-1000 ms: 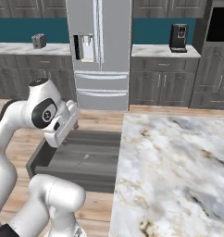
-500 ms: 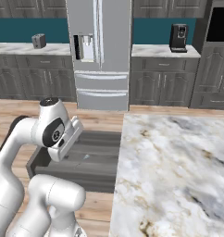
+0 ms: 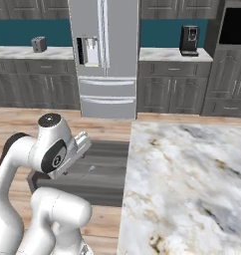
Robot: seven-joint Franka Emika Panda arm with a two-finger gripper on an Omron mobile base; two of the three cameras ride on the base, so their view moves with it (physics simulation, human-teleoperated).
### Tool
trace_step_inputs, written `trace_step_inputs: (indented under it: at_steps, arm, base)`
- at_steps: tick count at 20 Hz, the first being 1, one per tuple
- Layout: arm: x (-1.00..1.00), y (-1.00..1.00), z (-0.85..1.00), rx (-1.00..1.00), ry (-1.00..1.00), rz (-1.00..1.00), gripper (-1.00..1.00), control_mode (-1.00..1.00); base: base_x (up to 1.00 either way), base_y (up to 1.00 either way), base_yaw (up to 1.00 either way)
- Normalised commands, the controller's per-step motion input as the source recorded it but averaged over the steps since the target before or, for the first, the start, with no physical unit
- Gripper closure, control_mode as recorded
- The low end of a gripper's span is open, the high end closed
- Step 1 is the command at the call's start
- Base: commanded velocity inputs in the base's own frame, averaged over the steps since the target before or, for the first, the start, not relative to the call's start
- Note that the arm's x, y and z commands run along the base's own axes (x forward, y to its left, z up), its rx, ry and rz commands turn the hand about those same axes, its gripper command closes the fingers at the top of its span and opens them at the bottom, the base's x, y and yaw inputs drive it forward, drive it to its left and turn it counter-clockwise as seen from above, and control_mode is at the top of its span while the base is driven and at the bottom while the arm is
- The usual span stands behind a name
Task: Organize the utensils by type. Pick up the wooden spoons from the counter and place them in the open cabinet. Then pick up the metallic utensils from the counter and place them in the open drawer.
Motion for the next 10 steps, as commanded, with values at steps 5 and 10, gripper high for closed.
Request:
trace_step_inputs:
  at_steps: [5, 10]
  arm:
    - [0.0, 0.0, 0.0, 0.0, 0.0, 0.0, -1.0, 1.0]
    - [0.0, 0.0, 0.0, 0.0, 0.0, 0.0, -1.0, 1.0]
  base:
    - [-0.57, -0.01, -0.37]
    - [-0.61, 0.0, -0.38]
